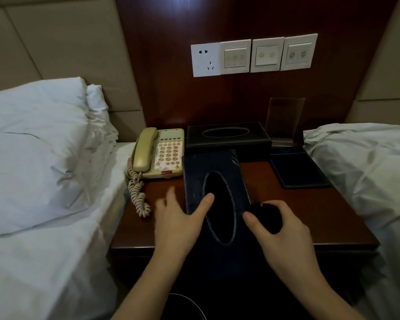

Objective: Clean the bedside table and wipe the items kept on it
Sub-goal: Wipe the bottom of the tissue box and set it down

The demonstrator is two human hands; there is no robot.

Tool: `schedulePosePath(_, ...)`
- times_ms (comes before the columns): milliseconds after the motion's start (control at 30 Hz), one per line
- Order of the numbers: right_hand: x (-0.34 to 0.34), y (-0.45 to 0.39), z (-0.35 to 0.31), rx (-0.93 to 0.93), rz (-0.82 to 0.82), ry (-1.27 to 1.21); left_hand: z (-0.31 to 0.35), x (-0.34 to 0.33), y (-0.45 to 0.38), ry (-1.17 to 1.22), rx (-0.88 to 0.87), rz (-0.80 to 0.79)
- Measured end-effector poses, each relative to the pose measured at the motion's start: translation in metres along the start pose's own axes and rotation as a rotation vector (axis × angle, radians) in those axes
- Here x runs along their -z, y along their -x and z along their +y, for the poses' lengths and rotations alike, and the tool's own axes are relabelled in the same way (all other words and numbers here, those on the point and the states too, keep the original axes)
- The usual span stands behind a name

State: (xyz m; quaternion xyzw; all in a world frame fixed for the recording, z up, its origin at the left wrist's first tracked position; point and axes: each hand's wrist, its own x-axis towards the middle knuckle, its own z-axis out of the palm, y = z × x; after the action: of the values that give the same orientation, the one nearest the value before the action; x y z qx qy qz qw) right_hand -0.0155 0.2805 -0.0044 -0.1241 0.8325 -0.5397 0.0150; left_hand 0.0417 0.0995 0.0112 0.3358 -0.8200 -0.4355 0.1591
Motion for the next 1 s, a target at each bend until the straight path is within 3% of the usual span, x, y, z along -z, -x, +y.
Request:
schedulePosePath(67,0.0,0.0,0.0,-0.005,0.001,-0.001,0.015,-0.002,0.014,-0.111,-0.278,0.243)
schedulePosePath(133,0.001,0.0,0.0,-0.019,-0.013,0.003,0.031,-0.01,0.029,-0.136,-0.385,0.14)
schedulePosePath(233,0.001,0.0,0.0,-0.024,-0.013,-0.003,0.043,-0.029,0.036,-0.203,-0.343,-0.097)
schedulePosePath(333,-0.001,0.001,0.0,-0.015,-0.014,-0.048,0.047,-0.036,0.029,0.046,-0.184,-0.222)
schedulePosePath(433,0.003,0.0,-0.013,-0.013,-0.008,-0.277,0.047,-0.031,0.024,0.298,-0.071,-0.224)
schedulePosePath(500,0.014,-0.004,-0.031,0.015,0.077,-0.447,0.052,-0.017,0.025,0.487,-0.021,-0.141)
schedulePosePath(600,0.038,-0.009,-0.059,0.073,0.162,-0.54,0.055,0.011,0.024,0.693,0.057,-0.092)
schedulePosePath(800,0.04,0.008,-0.091,0.224,0.078,-0.492,0.056,0.03,0.04,0.863,0.121,-0.277)
schedulePosePath(900,0.026,0.019,-0.098,0.29,0.012,-0.434,0.051,0.028,0.046,0.817,0.046,-0.244)
schedulePosePath(1000,0.021,0.023,-0.1,0.392,0.065,-0.323,0.048,0.026,0.055,0.804,0.0,-0.21)
